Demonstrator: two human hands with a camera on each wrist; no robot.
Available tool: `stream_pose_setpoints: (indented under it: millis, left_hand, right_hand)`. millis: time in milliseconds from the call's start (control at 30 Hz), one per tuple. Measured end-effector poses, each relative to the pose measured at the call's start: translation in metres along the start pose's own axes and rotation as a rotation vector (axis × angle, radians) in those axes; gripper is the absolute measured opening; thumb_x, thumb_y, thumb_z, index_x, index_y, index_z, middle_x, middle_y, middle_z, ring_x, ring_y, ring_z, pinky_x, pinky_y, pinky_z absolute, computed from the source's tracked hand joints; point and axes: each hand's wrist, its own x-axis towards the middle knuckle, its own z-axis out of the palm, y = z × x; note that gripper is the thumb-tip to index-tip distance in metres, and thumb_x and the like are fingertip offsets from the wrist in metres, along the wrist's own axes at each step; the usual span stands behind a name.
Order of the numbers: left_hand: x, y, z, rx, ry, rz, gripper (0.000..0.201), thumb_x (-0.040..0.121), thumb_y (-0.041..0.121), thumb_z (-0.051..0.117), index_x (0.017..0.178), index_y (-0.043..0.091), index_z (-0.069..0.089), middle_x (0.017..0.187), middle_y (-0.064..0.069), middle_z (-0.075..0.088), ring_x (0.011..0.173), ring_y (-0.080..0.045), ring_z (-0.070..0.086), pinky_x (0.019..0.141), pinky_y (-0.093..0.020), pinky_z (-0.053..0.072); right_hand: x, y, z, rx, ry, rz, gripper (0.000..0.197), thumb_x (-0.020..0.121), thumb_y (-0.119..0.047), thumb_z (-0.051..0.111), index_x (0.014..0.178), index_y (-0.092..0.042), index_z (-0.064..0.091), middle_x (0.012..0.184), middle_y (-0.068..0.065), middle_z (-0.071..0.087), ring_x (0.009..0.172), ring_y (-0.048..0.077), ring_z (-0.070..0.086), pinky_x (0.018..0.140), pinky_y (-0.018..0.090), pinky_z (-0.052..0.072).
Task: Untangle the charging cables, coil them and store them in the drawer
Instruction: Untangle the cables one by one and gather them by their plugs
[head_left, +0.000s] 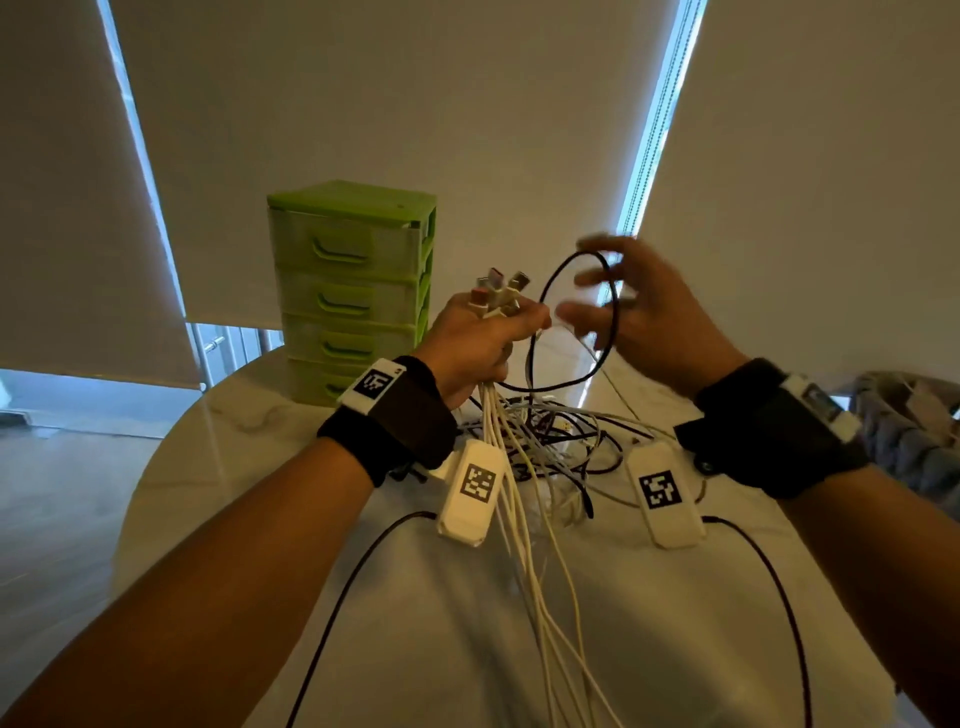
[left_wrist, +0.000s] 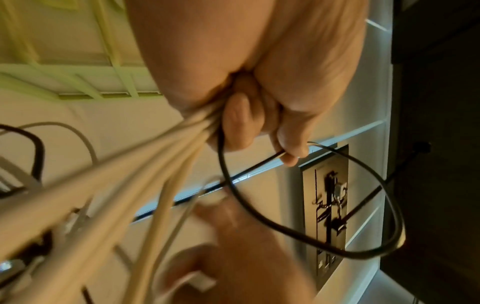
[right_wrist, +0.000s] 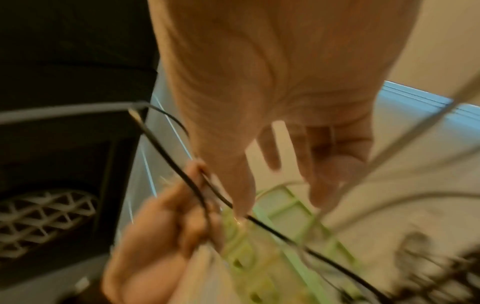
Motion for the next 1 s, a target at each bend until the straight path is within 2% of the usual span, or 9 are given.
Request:
stream_pose_setpoints:
  millis: [100, 200, 300, 467, 567, 633, 767, 900, 1000]
  left_hand:
    - [-0.004, 0.006, -0.009, -0.131, 0.013, 0.038, 0.023, 0.093, 0.013, 0.06, 0.072, 0.017, 0.069, 0.068, -0.006, 0.04, 0.039, -0.005, 0.022, 0.036, -0.018, 0.021]
    - [-0.011, 0.019, -0.019, -0.182, -0.015, 0.064, 0.014, 0.094, 0.013, 0.056, 0.083, 0.011, 0.063, 0.053, 0.006, 0.047, 0.036, -0.003, 0.024, 0.036, -0.017, 0.021]
    - [-0.016, 0.029, -0.03, -0.21, -0.023, 0.082, 0.012, 0.097, 0.013, 0.049, 0.088, 0.008, 0.055, 0.045, 0.009, 0.051, 0.034, 0.0, 0.024, 0.036, -0.015, 0.018]
    - [-0.018, 0.034, -0.048, -0.295, 0.026, 0.107, 0.016, 0.099, 0.018, 0.043, 0.087, 0.011, 0.052, 0.042, 0.008, 0.049, 0.031, -0.001, 0.024, 0.035, -0.014, 0.017]
    - [-0.017, 0.033, -0.054, -0.353, 0.047, 0.112, 0.028, 0.095, 0.021, 0.048, 0.072, 0.02, 0.066, 0.041, 0.011, 0.038, 0.033, -0.001, 0.023, 0.034, -0.014, 0.017]
    - [-0.015, 0.03, -0.054, -0.343, 0.041, 0.106, 0.023, 0.088, 0.024, 0.052, 0.071, 0.021, 0.067, 0.041, 0.012, 0.036, 0.033, 0.0, 0.023, 0.033, -0.013, 0.018]
    - [-0.013, 0.021, -0.053, -0.245, 0.031, 0.078, 0.018, 0.078, 0.028, 0.057, 0.086, 0.012, 0.056, 0.04, 0.009, 0.039, 0.033, 0.0, 0.024, 0.034, -0.014, 0.019]
    - [-0.012, 0.015, -0.047, -0.28, 0.034, 0.092, 0.015, 0.085, 0.025, 0.054, 0.09, 0.011, 0.056, 0.043, 0.009, 0.044, 0.035, -0.001, 0.024, 0.036, -0.014, 0.019]
    - [-0.012, 0.02, -0.04, -0.294, -0.008, 0.116, 0.012, 0.09, 0.021, 0.05, 0.091, 0.009, 0.053, 0.044, 0.008, 0.051, 0.034, 0.0, 0.025, 0.036, -0.014, 0.019]
  right_hand:
    - [-0.008, 0.031, 0.024, -0.25, -0.471, 0.279, 0.059, 0.084, -0.042, 0.068, 0.136, -0.037, 0.041, 0.117, -0.005, 0.058, 0.086, 0.009, 0.065, 0.065, 0.019, 0.051]
    - [-0.019, 0.055, 0.043, -0.449, -0.769, 0.25, 0.046, 0.087, -0.044, 0.066, 0.128, -0.039, 0.048, 0.096, -0.011, 0.065, 0.083, 0.007, 0.063, 0.075, 0.02, 0.048]
    - [-0.014, 0.066, 0.037, -0.597, -0.686, 0.209, 0.03, 0.088, -0.029, 0.064, 0.117, -0.031, 0.054, 0.081, -0.018, 0.054, 0.074, 0.002, 0.053, 0.076, 0.025, 0.042]
    - [0.011, 0.087, 0.004, -0.667, -0.365, 0.246, 0.003, 0.089, -0.019, 0.059, 0.09, -0.021, 0.06, 0.086, -0.004, 0.059, 0.081, 0.019, 0.058, 0.073, 0.024, 0.04]
    - [0.023, 0.099, -0.012, -0.64, -0.08, 0.281, 0.009, 0.087, -0.015, 0.061, 0.08, -0.019, 0.057, 0.091, 0.005, 0.06, 0.084, 0.025, 0.057, 0.074, 0.028, 0.042]
    - [0.026, 0.099, -0.014, -0.551, 0.031, 0.302, 0.016, 0.086, -0.016, 0.064, 0.074, -0.021, 0.056, 0.087, 0.007, 0.066, 0.08, 0.026, 0.061, 0.074, 0.03, 0.046]
    - [0.027, 0.069, -0.014, -0.246, 0.014, 0.22, 0.013, 0.088, -0.019, 0.068, 0.081, -0.015, 0.057, 0.07, 0.005, 0.069, 0.056, 0.015, 0.059, 0.06, 0.027, 0.049]
    - [0.019, 0.038, -0.01, -0.488, -0.244, 0.183, 0.023, 0.088, -0.019, 0.068, 0.103, -0.027, 0.052, 0.079, -0.005, 0.06, 0.069, 0.014, 0.058, 0.063, 0.024, 0.042]
    - [0.008, 0.028, 0.016, -0.538, -0.435, 0.12, 0.026, 0.09, -0.034, 0.064, 0.115, -0.033, 0.057, 0.085, -0.008, 0.059, 0.076, 0.01, 0.057, 0.069, 0.023, 0.043]
